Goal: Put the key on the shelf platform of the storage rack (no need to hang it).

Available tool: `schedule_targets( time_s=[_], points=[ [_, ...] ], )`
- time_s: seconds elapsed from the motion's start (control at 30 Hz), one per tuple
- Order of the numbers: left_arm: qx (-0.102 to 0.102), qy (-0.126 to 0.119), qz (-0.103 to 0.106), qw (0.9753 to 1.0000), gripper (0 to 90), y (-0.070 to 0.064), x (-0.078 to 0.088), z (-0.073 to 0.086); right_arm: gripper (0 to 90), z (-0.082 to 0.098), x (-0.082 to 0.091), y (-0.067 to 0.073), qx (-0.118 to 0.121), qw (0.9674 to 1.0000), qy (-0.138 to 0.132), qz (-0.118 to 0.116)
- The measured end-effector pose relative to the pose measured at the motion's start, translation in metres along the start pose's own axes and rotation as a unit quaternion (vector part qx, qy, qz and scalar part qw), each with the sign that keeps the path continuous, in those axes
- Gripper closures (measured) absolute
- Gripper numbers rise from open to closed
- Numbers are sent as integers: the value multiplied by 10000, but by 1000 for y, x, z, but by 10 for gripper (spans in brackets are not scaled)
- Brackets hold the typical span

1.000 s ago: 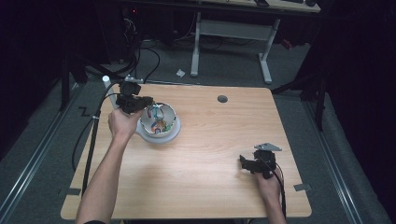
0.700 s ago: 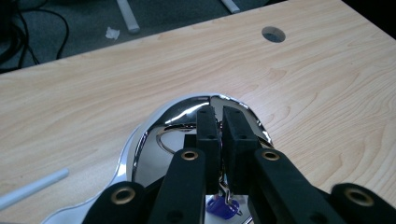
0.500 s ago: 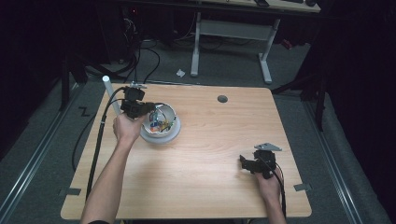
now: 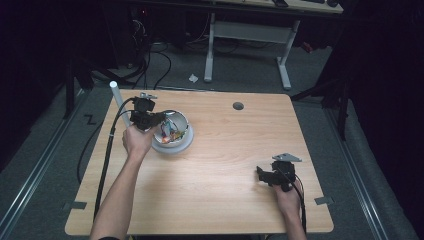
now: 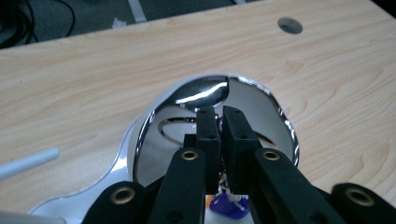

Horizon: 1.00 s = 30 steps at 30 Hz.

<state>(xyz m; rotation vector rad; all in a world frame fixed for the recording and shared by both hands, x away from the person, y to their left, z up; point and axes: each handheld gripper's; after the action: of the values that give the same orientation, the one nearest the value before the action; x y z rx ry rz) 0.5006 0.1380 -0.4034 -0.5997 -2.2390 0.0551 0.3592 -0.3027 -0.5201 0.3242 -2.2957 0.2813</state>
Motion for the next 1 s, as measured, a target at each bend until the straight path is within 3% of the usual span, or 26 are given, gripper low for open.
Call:
schedule_targets(
  time_s=[0.1, 0.2, 0.37, 0.57, 0.9, 1.0],
  points=[
    [75, 4, 20, 10000, 861, 4, 2, 5, 159, 0, 0, 0, 2, 10000, -1, -1],
    [-79, 420, -137, 9990, 862, 5, -9, 13, 159, 0, 0, 0, 1, 10000, -1, -1],
    [20, 409, -32, 9992, 861, 3, -18, 15, 159, 0, 0, 0, 2, 10000, 0, -1],
    [-1, 506, -149, 9986, 850, 2, -22, 17, 159, 0, 0, 0, 2, 10000, -1, -2],
    [-70, 648, -179, 9977, 660, 0, -20, 17, 158, 0, 0, 0, 1, 10000, 0, -1],
    [-85, 582, -189, 9981, 529, -2, -16, 17, 159, 0, 0, 0, 3, 10000, 0, -2]
  ],
)
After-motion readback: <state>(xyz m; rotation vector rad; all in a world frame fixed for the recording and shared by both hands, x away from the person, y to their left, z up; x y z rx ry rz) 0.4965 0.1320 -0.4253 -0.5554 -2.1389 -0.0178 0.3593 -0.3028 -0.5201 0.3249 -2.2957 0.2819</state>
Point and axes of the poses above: each handheld gripper's, and its own axes: x roughly backward along the jaws, z roughly out of its underside, y roughly to its left, and after that the axes turned 7 degrees about x, right-handed
